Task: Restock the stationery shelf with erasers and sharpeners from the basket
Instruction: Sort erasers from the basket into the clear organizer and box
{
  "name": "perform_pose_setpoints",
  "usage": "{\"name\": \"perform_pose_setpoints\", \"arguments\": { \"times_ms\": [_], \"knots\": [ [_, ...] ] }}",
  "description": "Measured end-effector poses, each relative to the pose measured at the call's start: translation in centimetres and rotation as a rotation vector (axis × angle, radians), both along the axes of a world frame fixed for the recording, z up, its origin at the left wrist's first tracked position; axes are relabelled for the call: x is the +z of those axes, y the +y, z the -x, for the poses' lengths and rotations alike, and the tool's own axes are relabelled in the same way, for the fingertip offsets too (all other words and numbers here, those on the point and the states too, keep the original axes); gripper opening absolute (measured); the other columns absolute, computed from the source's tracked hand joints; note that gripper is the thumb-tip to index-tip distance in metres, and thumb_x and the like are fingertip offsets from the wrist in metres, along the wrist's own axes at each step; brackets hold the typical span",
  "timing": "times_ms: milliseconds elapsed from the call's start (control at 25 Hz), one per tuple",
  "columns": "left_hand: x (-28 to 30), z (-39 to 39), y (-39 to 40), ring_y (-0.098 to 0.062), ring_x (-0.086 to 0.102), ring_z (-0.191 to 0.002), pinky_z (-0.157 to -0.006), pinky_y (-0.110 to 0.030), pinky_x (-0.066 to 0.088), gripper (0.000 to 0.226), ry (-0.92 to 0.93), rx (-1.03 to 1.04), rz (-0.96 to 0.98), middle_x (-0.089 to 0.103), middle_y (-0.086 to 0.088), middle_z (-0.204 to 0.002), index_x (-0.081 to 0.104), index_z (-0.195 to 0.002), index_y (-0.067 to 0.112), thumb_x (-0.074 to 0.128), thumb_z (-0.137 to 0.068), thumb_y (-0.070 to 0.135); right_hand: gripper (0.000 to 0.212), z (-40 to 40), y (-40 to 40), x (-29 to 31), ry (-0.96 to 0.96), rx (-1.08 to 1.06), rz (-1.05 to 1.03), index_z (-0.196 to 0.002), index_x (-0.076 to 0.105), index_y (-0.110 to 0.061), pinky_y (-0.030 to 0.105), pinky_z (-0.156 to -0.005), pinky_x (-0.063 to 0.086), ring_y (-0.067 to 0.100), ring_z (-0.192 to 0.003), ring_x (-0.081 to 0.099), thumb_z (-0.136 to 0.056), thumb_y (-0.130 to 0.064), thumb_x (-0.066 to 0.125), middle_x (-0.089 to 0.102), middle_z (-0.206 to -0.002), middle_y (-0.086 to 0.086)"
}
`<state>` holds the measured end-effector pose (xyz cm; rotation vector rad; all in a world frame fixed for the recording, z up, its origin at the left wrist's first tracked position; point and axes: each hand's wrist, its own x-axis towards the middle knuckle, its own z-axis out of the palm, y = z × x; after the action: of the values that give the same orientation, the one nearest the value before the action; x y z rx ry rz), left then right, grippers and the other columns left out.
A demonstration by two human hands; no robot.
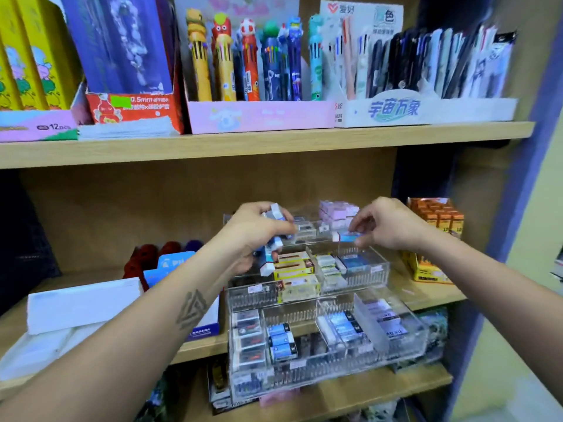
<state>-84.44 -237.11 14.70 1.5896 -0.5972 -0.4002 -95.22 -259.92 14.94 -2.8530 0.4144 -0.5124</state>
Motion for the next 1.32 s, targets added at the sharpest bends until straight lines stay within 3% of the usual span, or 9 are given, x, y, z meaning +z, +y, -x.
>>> {"name": "perform_pose_setpoints", "arguments": {
  "times_ms": [120,240,360,640,800,960,1080,1200,1320],
  "knots": [
    [-1.2,0.8,-2.5,-0.017,0.048,-0.041,-0.040,-0.022,0.041,0.016,-0.024,-0.054,-0.016,0.063,-0.015,-0.075,0.066,-0.080,0.010,0.076,-0.080,-0.003,0.026,0.4,-0.8,0.1,0.210,0.045,0.136,-0.093,0.079,-0.019,0.017,-0.069,0.049,0.007,-0.079,0.065,-0.070,-0.021,0.090,0.073,-0.086,-0.006],
    [-2.7,1.1,-3.6,-0.017,0.047,-0.040,-0.039,-0.024,0.041,0.016,-0.006,-0.043,0.004,0.064,-0.014,-0.079,0.066,-0.079,0.009,0.076,-0.081,-0.003,0.018,-0.4,-0.4,-0.2,0.354,0.096,0.237,-0.087,0.079,-0.020,0.017,-0.068,0.050,0.006,-0.076,0.064,-0.072,-0.016,0.087,0.071,-0.080,-0.009],
    [-3.6,1.2,-3.9,-0.018,0.047,-0.040,-0.040,-0.024,0.040,0.013,0.048,-0.026,0.045,0.066,-0.013,-0.080,0.066,-0.084,0.008,0.074,-0.083,-0.003,0.011,-1.3,-0.5,-0.8,0.394,0.118,0.258,-0.080,0.078,-0.019,0.015,-0.064,0.050,0.005,-0.071,0.063,-0.073,-0.013,0.085,0.065,-0.070,-0.015],
    [-4.0,0.7,-3.7,-0.022,0.047,-0.049,-0.042,-0.024,0.041,0.012,0.143,-0.056,0.129,0.065,-0.016,-0.077,0.068,-0.088,0.008,0.074,-0.082,-0.001,0.012,-2.8,-0.7,-2.4,0.458,0.122,0.271,-0.074,0.078,-0.018,0.033,-0.076,0.060,0.009,-0.078,0.064,-0.078,-0.008,0.077,0.062,-0.070,-0.018],
    [-4.2,0.3,-3.6,-0.023,0.048,-0.049,-0.043,-0.024,0.043,0.013,0.235,0.009,0.218,0.064,-0.016,-0.078,0.065,-0.094,0.004,0.071,-0.085,-0.003,0.004,-2.1,-0.1,-1.5,0.348,0.133,0.095,-0.085,0.079,-0.017,0.024,-0.072,0.054,0.010,-0.078,0.068,-0.084,-0.014,0.078,0.070,-0.075,-0.012],
    [-4.1,-0.5,-4.5,-0.024,0.053,-0.050,-0.042,-0.024,0.046,0.010,0.347,0.157,0.321,0.061,-0.017,-0.077,0.059,-0.092,0.003,0.065,-0.088,-0.004,0.025,-0.7,5.0,-1.0,0.114,0.344,-0.708,-0.103,0.063,-0.004,0.031,-0.067,0.058,0.022,-0.071,0.070,-0.086,-0.016,0.077,0.074,-0.082,0.017],
    [-4.0,-0.9,-5.6,-0.029,0.061,-0.063,-0.054,-0.037,0.057,0.013,0.414,0.258,0.335,0.061,-0.018,-0.081,0.055,-0.087,0.009,0.064,-0.088,0.000,0.038,-0.7,7.2,-1.8,-0.011,0.351,-0.778,-0.100,0.057,0.004,0.031,-0.061,0.057,0.021,-0.064,0.064,-0.077,-0.011,0.084,0.067,-0.069,0.012],
    [-3.7,-1.0,-6.3,-0.034,0.064,-0.079,-0.074,-0.049,0.054,0.011,0.492,0.322,0.353,0.064,-0.020,-0.094,0.055,-0.089,0.012,0.064,-0.089,0.006,0.031,-1.2,7.4,-2.0,-0.115,0.280,-0.839,-0.101,0.060,0.009,0.040,-0.069,0.061,0.027,-0.063,0.065,-0.078,0.003,0.079,0.065,-0.064,0.012],
    [-3.2,-0.9,-6.5,-0.034,0.065,-0.080,-0.078,-0.052,0.056,0.010,0.534,0.332,0.374,0.065,-0.020,-0.098,0.055,-0.094,0.011,0.063,-0.091,0.007,0.025,-0.7,7.1,-1.7,-0.197,0.214,-0.948,-0.106,0.067,0.007,0.027,-0.063,0.061,0.020,-0.056,0.068,-0.082,0.006,0.074,0.072,-0.069,0.017]
  ]
}}
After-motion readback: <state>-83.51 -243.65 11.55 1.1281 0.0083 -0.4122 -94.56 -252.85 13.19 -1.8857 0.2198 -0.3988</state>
